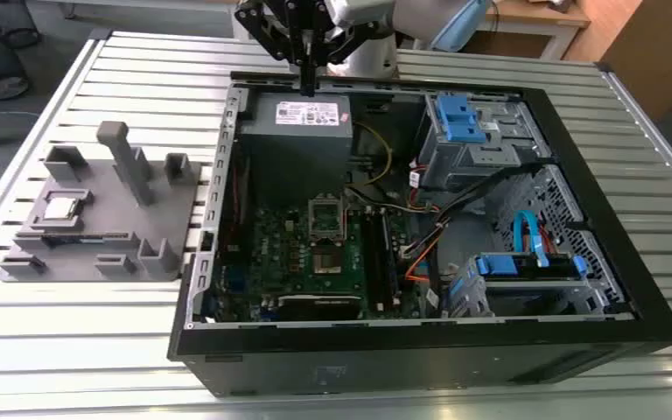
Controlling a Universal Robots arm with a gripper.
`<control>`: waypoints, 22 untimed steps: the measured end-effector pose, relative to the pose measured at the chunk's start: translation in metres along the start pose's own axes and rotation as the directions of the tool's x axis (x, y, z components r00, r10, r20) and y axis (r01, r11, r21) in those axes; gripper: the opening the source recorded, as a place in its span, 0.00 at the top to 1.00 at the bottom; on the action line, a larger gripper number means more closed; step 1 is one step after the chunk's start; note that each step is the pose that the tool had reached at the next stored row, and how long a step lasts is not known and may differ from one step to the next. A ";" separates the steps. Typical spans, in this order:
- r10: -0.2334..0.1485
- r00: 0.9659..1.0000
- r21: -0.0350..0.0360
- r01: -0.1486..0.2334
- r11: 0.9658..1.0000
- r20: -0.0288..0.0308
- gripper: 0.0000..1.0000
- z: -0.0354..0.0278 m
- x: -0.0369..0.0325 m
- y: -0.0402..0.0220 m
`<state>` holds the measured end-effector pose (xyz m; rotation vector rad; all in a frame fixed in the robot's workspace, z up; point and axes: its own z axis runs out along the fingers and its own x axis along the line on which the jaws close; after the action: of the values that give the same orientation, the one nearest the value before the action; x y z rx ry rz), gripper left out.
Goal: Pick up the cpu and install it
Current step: 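Reach for the cpu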
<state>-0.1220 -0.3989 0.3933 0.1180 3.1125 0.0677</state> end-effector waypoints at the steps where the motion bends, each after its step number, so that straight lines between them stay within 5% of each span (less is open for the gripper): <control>1: 0.000 1.000 0.000 0.000 1.000 0.000 0.89 0.0000 0.0000 0.0000; 22: 0.000 1.000 0.000 0.000 1.000 0.000 0.89 -0.0001 0.0041 -0.0003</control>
<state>-0.1260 -0.3989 0.3933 0.1179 3.1125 0.0676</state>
